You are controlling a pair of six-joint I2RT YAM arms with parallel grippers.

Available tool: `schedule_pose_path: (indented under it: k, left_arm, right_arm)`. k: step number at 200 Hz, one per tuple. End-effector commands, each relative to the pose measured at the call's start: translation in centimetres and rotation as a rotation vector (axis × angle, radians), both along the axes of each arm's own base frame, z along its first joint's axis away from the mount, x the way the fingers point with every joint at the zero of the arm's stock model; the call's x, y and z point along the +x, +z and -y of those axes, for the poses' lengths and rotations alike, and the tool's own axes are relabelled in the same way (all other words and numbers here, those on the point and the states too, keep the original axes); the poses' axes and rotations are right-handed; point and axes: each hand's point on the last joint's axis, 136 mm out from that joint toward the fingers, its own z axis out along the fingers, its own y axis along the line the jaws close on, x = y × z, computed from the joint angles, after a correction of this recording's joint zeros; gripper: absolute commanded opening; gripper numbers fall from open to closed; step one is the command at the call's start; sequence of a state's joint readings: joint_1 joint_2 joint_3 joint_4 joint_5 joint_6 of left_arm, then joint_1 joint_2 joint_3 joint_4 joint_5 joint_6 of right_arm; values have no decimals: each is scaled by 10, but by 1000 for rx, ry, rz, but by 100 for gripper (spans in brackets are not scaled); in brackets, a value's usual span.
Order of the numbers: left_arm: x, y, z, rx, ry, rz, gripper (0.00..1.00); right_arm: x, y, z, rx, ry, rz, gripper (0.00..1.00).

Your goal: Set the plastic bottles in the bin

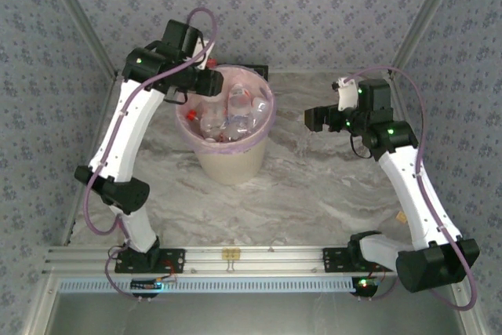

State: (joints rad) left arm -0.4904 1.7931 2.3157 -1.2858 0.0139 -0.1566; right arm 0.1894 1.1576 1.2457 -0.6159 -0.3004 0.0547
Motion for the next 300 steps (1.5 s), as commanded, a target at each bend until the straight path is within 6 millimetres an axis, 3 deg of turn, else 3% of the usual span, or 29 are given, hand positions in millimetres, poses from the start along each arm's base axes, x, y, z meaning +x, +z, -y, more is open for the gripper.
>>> schedule_pose_path:
  k: [1,61,99,111,150,181,217,252,300]
  left_arm:
    - [1,-11,3,44,-13,-12,51]
    - [-39,-33,-8,199,-153,-84,48]
    - [-60,-16,10,71,-287,-11,55]
    - [-59,-13,4,87,-267,9,60]
    - [-48,-17,-39,321,-115,2,70]
    - [-42,-18,-47,441,-88,36,79]
    - [-39,-13,-37,427,-115,69,82]
    - [-55,-6,7,174,-253,71,81]
    - [-59,-34,-9,299,-246,-37,80]
  right_arm:
    - [2,-4,-2,-9,15,1,100]
    - [2,-6,-2,-16,16,-1,100]
    - [3,-5,-5,-6,24,-7,100]
    - [3,-5,-6,-7,25,-5,100]
    - [3,-4,-7,-10,26,-2,100]
    - [4,-5,-9,-13,27,-6,100]
    - [5,-5,-10,-24,25,-4,100]
    - [6,-8,-9,-30,22,-9,100]
    - [8,-11,-10,-39,25,-15,100]
